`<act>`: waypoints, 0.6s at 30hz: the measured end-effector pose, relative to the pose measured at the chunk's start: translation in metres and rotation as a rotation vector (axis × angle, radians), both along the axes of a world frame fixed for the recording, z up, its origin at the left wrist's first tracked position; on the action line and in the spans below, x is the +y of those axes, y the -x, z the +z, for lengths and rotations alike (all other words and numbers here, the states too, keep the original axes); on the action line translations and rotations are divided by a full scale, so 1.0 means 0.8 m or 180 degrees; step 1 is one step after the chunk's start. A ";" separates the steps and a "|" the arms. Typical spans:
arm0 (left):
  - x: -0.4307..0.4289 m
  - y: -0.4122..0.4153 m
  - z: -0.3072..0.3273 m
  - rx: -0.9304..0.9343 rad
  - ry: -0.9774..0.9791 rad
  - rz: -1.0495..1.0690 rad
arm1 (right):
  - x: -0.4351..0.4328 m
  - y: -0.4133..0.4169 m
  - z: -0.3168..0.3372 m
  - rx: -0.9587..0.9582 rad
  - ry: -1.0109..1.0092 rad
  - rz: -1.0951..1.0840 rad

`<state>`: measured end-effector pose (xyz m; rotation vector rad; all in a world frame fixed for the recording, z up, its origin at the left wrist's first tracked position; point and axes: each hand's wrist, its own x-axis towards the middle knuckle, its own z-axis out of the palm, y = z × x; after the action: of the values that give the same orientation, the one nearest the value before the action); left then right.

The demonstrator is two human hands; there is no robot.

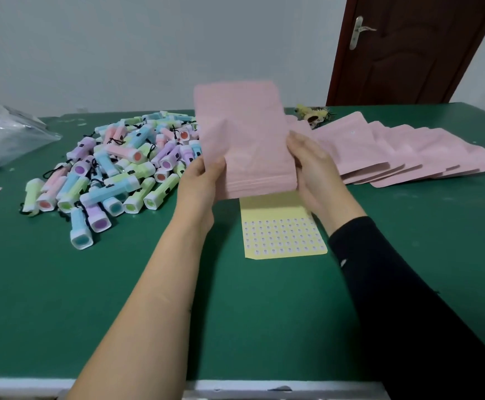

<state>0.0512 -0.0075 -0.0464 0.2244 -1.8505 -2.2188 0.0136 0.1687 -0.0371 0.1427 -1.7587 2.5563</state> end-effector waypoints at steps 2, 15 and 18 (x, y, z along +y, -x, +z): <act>0.001 0.001 -0.001 -0.0004 -0.0387 0.0098 | -0.006 -0.004 -0.015 -0.0430 0.0550 0.0552; 0.026 -0.002 -0.006 0.0679 0.2148 0.0937 | -0.036 -0.020 -0.021 -0.0406 0.0467 0.0653; 0.029 -0.005 -0.001 0.0842 0.1995 0.0461 | -0.037 -0.023 -0.015 -0.0248 0.0693 0.0805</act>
<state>0.0555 0.0155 -0.0469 -0.0500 -2.1733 -1.4016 0.0320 0.1389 -0.0493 0.2784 -1.5605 2.9491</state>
